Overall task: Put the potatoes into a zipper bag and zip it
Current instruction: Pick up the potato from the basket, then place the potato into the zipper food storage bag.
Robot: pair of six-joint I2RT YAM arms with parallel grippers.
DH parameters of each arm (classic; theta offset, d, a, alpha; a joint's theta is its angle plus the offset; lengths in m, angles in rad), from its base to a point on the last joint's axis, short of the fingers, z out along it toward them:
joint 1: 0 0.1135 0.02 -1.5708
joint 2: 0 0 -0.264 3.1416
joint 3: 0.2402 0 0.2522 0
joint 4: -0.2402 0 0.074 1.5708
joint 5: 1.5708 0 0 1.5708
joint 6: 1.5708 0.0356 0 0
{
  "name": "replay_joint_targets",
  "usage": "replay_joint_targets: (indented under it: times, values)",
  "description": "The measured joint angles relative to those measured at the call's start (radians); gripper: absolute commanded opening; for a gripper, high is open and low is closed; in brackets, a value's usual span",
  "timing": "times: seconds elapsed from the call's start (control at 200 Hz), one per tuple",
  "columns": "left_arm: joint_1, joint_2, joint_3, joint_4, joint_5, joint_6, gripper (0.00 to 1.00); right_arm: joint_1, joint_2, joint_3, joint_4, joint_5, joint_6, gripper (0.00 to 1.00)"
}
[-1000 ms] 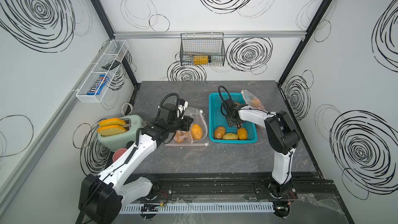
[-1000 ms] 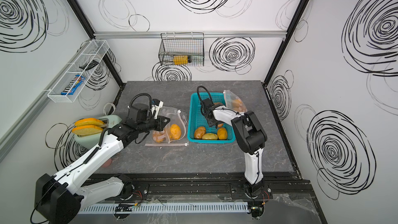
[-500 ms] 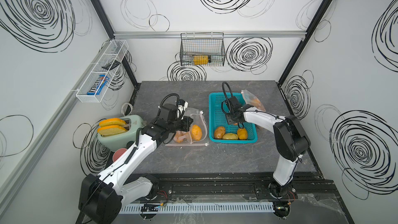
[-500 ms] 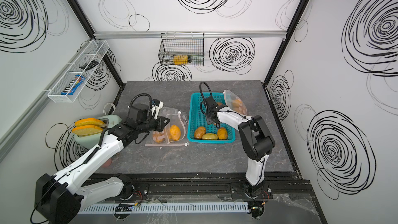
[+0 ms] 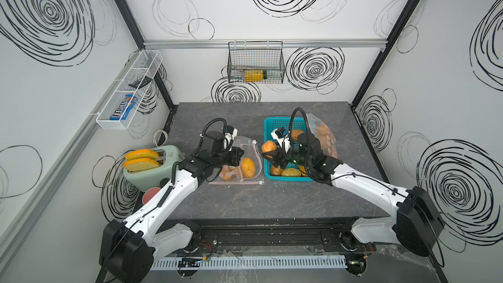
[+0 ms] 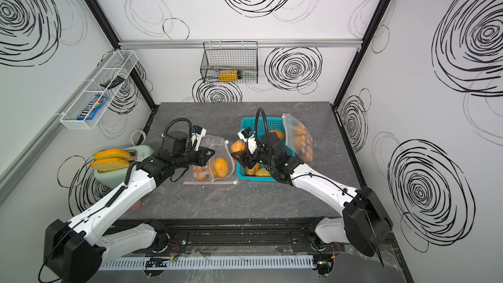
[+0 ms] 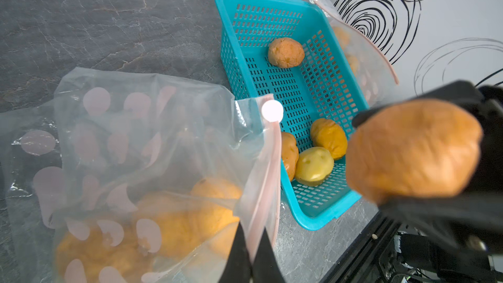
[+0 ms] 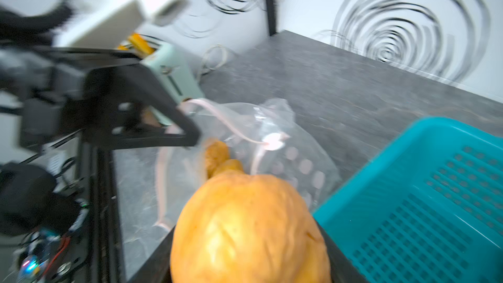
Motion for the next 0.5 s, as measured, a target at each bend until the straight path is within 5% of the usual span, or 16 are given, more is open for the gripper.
replay_joint_targets:
  times: [0.24, 0.5]
  values:
    - [0.000, -0.011, 0.000, 0.000, 0.003, 0.000, 0.00, 0.035, 0.123, 0.006, 0.100, -0.131, -0.033, 0.43]
    - [0.000, -0.018, 0.000, 0.002, 0.019, 0.000, 0.00, 0.054, 0.251, 0.056, 0.140, -0.112, 0.009, 0.43]
